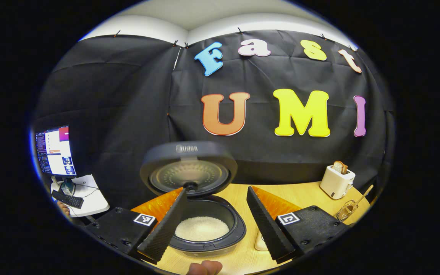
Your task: Close the left gripper, press the button to open the rice cooker; take a wooden spoon from the chopstick holder with the right hand, scoop a spoonful of rice and pour it into the rice cooker, then put the wooden spoon back into the chopstick holder.
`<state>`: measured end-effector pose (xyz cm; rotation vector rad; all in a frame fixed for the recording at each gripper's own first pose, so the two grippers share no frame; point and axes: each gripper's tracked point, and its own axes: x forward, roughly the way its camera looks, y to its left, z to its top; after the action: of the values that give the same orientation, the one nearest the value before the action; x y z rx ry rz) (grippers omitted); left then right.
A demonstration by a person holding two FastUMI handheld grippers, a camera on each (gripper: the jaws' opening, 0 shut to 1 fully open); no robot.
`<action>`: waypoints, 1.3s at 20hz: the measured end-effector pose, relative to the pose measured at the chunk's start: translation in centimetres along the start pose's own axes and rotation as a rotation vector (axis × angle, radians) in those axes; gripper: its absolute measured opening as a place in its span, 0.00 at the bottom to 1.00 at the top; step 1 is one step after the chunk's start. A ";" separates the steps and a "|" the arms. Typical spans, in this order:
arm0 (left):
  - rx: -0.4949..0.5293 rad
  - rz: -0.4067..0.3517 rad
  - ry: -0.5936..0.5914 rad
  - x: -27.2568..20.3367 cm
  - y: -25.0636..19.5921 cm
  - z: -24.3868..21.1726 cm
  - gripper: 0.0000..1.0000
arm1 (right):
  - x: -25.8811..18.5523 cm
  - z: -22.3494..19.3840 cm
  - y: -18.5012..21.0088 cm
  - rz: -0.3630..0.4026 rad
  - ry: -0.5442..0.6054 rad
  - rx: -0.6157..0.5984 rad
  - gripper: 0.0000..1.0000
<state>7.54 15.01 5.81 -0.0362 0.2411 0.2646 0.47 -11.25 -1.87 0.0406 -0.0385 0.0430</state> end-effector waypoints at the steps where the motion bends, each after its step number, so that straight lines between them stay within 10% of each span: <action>1: 0.003 -0.009 -0.024 -0.3 -0.4 0.3 1.00 | -0.1 0.0 -0.3 -0.007 0.004 0.003 0.96; 16: 0.063 -0.158 -0.180 -6.4 -9.3 -5.0 0.99 | -0.6 -4.7 -6.2 -0.135 0.176 0.050 0.95; 26: 0.062 -0.117 -0.196 -8.3 -9.2 -6.7 0.99 | 3.7 -7.4 -9.2 -0.151 0.296 0.051 0.93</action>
<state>0.65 3.60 1.33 0.0366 0.0517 0.1432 4.88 -20.02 -9.43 0.0873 0.2612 -0.1017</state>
